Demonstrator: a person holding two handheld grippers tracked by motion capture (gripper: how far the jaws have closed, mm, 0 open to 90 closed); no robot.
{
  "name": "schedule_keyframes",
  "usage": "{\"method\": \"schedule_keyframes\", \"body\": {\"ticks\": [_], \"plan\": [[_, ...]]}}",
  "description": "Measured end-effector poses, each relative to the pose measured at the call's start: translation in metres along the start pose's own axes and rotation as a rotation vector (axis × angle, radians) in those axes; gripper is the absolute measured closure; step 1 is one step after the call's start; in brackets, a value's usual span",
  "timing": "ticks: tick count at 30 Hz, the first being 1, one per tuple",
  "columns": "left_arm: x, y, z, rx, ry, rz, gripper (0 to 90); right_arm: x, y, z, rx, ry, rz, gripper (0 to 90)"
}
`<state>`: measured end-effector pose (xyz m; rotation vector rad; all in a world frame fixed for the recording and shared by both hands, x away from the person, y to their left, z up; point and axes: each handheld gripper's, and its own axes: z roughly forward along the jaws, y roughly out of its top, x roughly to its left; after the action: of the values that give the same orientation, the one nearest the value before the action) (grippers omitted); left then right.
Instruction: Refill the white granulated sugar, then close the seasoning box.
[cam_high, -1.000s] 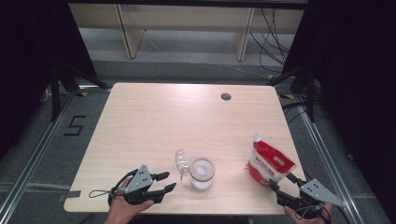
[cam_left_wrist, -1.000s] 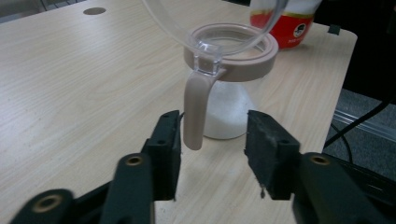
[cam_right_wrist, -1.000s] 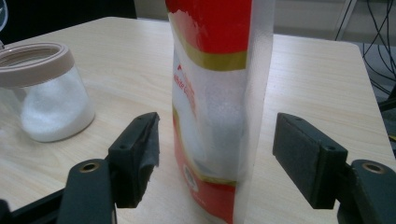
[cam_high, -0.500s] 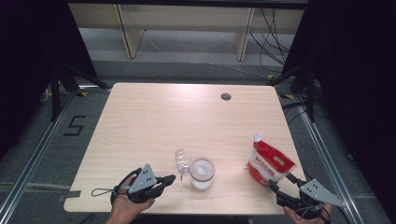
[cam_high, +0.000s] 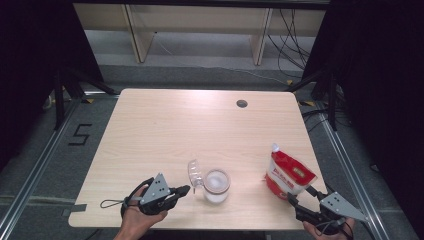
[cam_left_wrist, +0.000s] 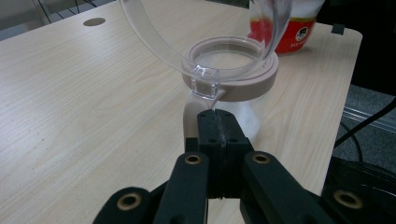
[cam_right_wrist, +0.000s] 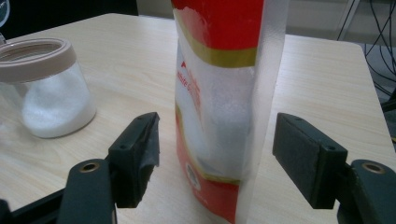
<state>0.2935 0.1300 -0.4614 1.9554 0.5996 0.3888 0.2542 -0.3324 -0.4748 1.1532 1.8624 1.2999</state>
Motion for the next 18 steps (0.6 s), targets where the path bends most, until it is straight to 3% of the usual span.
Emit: {"method": "schedule_keyframes", "body": {"ticks": [4,5,7,11,12,15,17,18], "plan": [[0.0006,0.0018,0.0007,-0.001,-0.003,0.01,89.4,0.0006,-0.0003,0.0003,0.0,0.004,0.0,32.7],[-0.0002,0.0023,0.001,-0.006,-0.001,-0.002,89.4,0.0021,-0.0002,-0.0004,0.01,0.004,0.021,32.7],[0.0008,0.0041,0.0017,-0.004,-0.004,0.014,89.4,0.003,-0.0004,-0.0008,0.018,0.003,0.039,32.7],[-0.0008,0.0055,0.0042,-0.002,-0.002,-0.012,89.4,-0.0009,-0.0003,0.0007,-0.002,-0.001,-0.02,32.7],[-0.0006,0.0061,0.0049,-0.005,-0.003,0.001,89.4,0.0008,-0.0004,0.0005,0.005,0.008,0.002,32.7],[-0.0023,0.0075,0.0072,-0.009,-0.009,-0.01,89.4,0.0006,-0.0003,0.0008,0.005,0.022,0.002,32.7],[-0.0029,0.0087,0.0082,-0.013,-0.008,-0.01,89.4,0.0027,-0.0007,-0.0003,0.014,0.011,0.025,32.7],[-0.0021,0.0095,0.0082,-0.014,-0.007,0.008,89.4,0.0026,-0.0007,-0.0004,0.016,0.012,0.025,32.7]]}}
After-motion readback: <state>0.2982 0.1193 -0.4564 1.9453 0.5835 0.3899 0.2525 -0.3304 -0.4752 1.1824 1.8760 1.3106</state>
